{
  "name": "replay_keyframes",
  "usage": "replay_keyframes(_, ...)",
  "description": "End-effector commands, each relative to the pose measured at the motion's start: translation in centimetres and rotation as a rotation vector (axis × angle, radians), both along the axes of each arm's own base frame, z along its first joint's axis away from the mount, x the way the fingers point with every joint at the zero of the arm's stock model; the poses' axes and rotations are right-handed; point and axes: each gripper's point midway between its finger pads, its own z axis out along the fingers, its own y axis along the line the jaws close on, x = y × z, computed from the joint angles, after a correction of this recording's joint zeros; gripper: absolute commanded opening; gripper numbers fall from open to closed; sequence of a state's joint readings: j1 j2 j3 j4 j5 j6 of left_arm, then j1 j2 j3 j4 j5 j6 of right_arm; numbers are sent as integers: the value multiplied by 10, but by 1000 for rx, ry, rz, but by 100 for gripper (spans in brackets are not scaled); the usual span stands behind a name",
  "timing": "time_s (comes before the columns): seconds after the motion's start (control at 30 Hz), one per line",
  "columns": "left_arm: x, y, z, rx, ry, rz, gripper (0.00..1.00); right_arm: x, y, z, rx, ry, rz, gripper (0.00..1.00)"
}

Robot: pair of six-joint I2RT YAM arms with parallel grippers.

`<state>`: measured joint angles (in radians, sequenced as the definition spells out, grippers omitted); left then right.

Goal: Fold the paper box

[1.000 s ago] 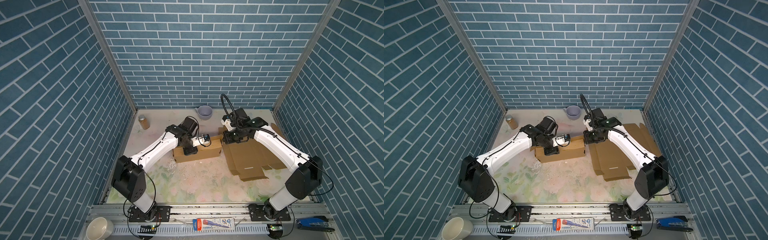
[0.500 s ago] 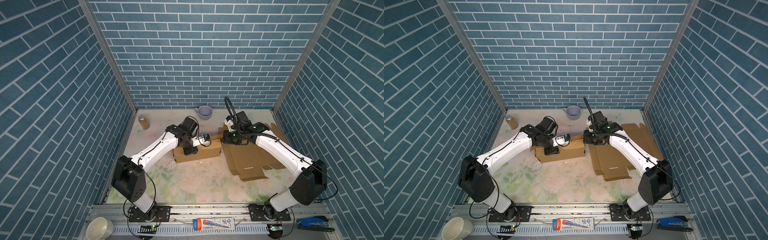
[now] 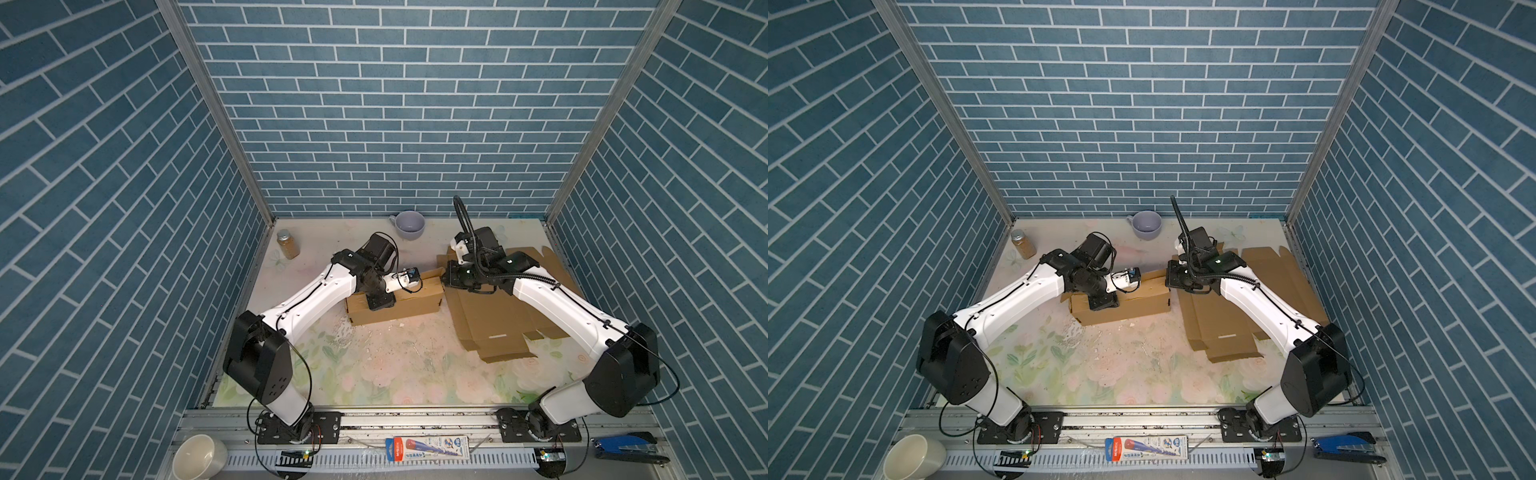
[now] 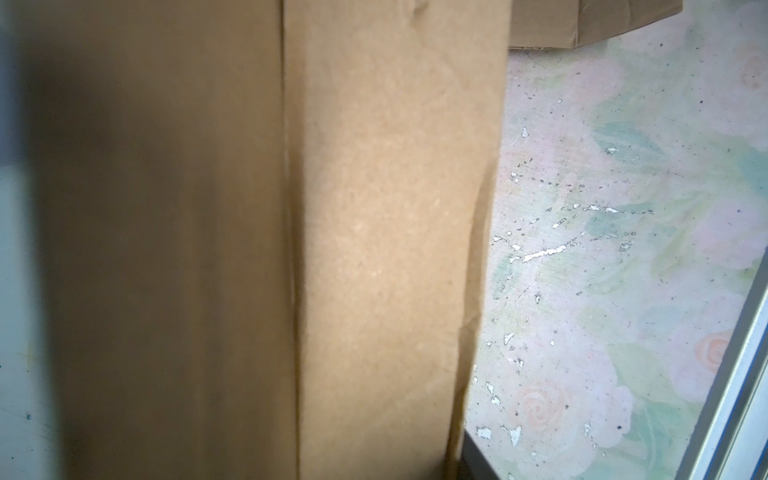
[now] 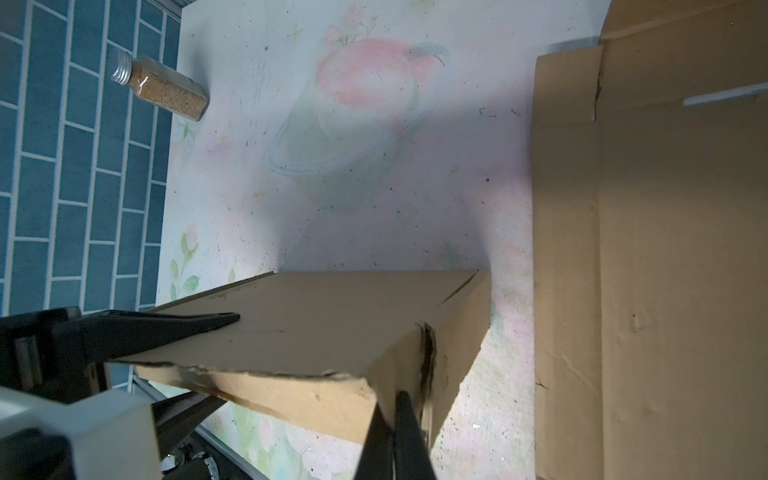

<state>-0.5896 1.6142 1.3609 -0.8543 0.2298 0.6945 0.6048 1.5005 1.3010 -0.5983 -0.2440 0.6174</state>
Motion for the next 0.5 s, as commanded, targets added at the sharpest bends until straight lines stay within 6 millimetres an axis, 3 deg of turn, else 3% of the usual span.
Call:
replay_keyframes(0.0, -19, -6, -33, 12, 130, -18, 28, -11, 7, -18, 35, 85, -6, 0)
replay_keyframes(0.27, -18, -5, -33, 16, 123, -15, 28, -16, -25, -47, -164, 74, -3, 0)
replay_keyframes(0.47, -16, -6, -32, 12, 120, -12, 28, -17, -25, -49, -174, 76, 20, 0)
